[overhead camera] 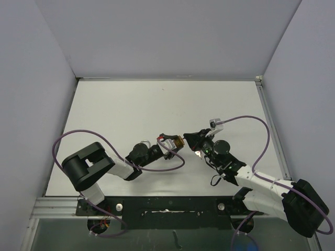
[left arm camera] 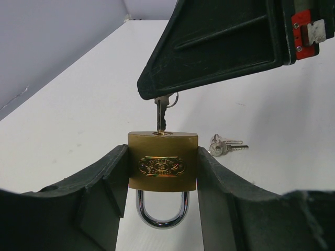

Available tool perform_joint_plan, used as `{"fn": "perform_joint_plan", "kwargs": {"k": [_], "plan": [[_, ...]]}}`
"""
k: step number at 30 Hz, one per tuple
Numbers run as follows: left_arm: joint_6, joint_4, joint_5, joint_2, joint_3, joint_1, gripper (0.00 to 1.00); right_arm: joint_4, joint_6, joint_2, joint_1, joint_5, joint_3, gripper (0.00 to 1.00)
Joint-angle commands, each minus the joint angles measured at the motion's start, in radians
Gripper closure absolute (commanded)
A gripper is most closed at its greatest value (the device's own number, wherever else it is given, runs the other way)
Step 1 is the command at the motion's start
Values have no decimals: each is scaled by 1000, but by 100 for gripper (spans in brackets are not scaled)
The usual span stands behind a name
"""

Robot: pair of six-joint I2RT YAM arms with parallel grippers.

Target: Unlock with the key

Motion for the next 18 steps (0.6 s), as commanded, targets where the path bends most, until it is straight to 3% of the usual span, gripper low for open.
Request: {"fn": "perform_joint_plan", "kwargs": {"k": [1, 18], "plan": [[-13, 148, -3, -45, 44, -5, 100, 41, -4, -24, 11, 28, -6, 100], [-43, 163, 33, -62, 65, -2, 100, 61, -15, -6, 16, 9, -15, 100]]}}
